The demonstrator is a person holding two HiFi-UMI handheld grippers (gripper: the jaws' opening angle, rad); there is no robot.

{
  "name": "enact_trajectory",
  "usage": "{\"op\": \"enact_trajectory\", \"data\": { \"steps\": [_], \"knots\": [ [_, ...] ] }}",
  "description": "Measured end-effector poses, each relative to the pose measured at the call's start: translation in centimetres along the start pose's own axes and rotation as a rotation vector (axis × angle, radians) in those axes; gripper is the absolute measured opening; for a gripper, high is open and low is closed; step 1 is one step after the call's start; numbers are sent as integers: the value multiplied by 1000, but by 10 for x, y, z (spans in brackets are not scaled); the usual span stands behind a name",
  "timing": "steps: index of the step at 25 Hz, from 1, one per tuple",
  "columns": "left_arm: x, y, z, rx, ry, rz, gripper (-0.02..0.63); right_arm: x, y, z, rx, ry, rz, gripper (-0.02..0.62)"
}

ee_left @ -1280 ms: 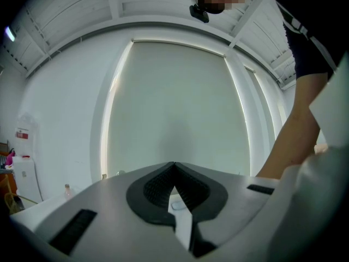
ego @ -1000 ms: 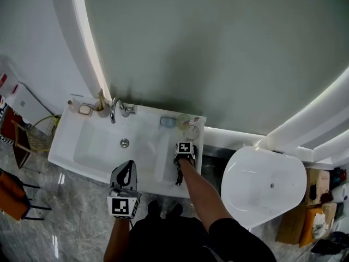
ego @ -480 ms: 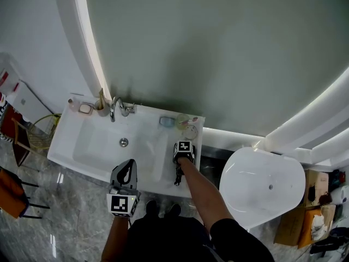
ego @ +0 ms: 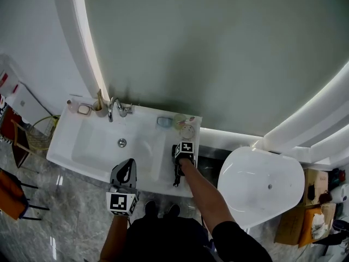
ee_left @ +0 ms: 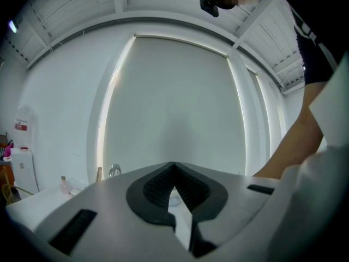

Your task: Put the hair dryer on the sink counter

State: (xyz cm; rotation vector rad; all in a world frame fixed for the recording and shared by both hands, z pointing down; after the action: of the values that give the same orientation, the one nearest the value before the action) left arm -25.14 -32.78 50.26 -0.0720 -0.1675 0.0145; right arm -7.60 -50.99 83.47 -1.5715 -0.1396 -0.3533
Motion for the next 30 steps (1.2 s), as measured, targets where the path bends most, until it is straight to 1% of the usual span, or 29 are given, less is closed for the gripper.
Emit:
{"op": "enact_trajectory", "data": {
  "steps": [5,7,10,12,14,17,19,20,21,22,24,25,27,30],
  "knots": [
    [4,-1,-3,12,7,3,23,2,19,-5,43,22,-13,232],
    [6,-2,-4,13,7,6,23,1,35,-8,80,27,-49,232],
    [8,-5,-4,12,11,14,23,-4,71,-15,177,30,-128,232],
    [9,-8,-6,15,11,21,23,-10,104,-20,274,28,-207,230],
    [11,-13,-10,21,2,27,23,-17,146,-26,411,42,-295,227],
    [14,-21,-17,38,-12,37,23,-27,221,-23,655,111,-417,169],
    [16,-25,-22,45,-16,42,23,-32,265,-12,791,158,-497,161],
    [17,-26,-24,47,-18,44,23,-34,284,-5,855,187,-523,161],
    [18,-28,-25,49,-20,47,23,-36,302,2,926,229,-531,161],
    [20,-30,-26,51,-24,51,23,-37,318,9,1007,285,-517,161],
    [23,-33,-29,57,-32,62,23,-39,345,25,1175,422,-436,161],
    [26,-35,-30,60,-34,67,23,-39,355,33,1240,483,-396,161],
    [31,-37,-32,68,-38,75,23,-40,364,49,1314,560,-354,161],
    [40,-38,-35,78,-42,88,23,-36,368,68,1380,595,-329,161]
  ]
}}
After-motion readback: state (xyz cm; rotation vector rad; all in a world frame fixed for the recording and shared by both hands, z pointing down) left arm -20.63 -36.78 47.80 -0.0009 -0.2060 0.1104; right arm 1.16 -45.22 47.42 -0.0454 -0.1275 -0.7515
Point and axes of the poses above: the fingertips, and each gripper's own axes: y backward along the fingers, x to its right, z out of its underside, the point moved 3 cm from there along y, backward along the fingers, and after that the axes turned 9 degrees about -y, right-handed, at the moved point
